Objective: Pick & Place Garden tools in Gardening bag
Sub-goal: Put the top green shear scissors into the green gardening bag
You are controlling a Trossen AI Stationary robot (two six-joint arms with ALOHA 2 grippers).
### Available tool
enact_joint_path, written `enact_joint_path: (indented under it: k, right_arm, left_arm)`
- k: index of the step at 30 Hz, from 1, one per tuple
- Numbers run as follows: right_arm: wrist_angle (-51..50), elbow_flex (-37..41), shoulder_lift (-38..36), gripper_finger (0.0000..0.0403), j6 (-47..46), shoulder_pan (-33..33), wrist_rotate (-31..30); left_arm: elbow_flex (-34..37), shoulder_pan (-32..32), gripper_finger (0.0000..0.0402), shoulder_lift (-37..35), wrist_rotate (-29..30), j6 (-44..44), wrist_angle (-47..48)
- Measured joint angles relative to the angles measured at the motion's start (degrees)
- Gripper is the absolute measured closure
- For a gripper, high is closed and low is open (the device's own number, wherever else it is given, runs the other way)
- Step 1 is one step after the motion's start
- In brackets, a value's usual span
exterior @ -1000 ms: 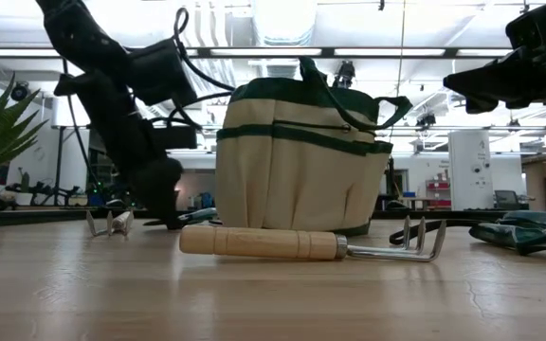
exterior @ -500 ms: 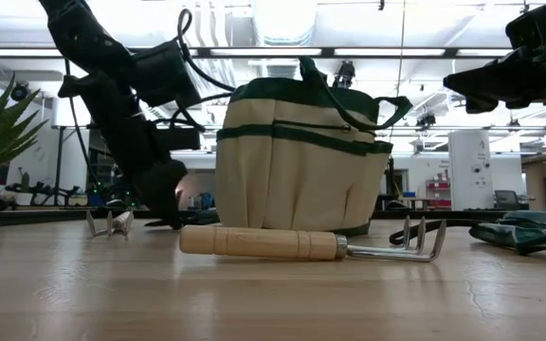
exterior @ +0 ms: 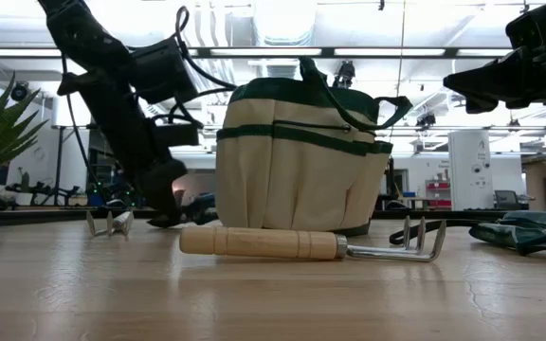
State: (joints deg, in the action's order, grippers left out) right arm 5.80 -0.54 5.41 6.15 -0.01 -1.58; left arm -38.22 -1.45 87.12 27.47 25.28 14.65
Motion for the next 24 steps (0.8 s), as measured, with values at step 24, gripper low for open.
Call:
enact_joint_path:
  k: [24]
  right_arm:
    - [0.02, 0.00, -0.02, 0.0369, 0.00, -0.01, -0.02]
  left_arm:
    - [-1.90, 0.13, 0.0395, -7.47, -0.92, -3.03, -0.60]
